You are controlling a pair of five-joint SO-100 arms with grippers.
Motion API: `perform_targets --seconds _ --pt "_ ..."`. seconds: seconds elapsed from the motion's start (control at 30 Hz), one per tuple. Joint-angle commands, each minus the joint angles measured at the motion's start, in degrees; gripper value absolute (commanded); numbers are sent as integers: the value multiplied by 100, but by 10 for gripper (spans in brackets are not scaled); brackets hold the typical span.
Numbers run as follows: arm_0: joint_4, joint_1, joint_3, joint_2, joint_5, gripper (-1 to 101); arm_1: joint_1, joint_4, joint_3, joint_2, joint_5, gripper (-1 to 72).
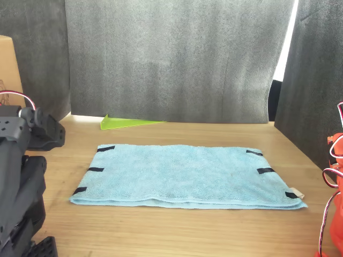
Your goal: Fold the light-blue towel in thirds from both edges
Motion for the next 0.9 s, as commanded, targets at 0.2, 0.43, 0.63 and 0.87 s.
perform_targets --seconds 0.2,0.43,0.63,0.87 --pt "-9 97 9 44 123 -3 70 -18 35 53 0 0" --pt "-18 88 9 44 132 -3 229 -18 35 53 -264 -1" --pt "-62 105 0 44 237 -4 176 -88 -70 -272 -457 -1" --pt "-193 193 -404 -668 281 -4 193 -211 -1046 -1758 -677 -1"
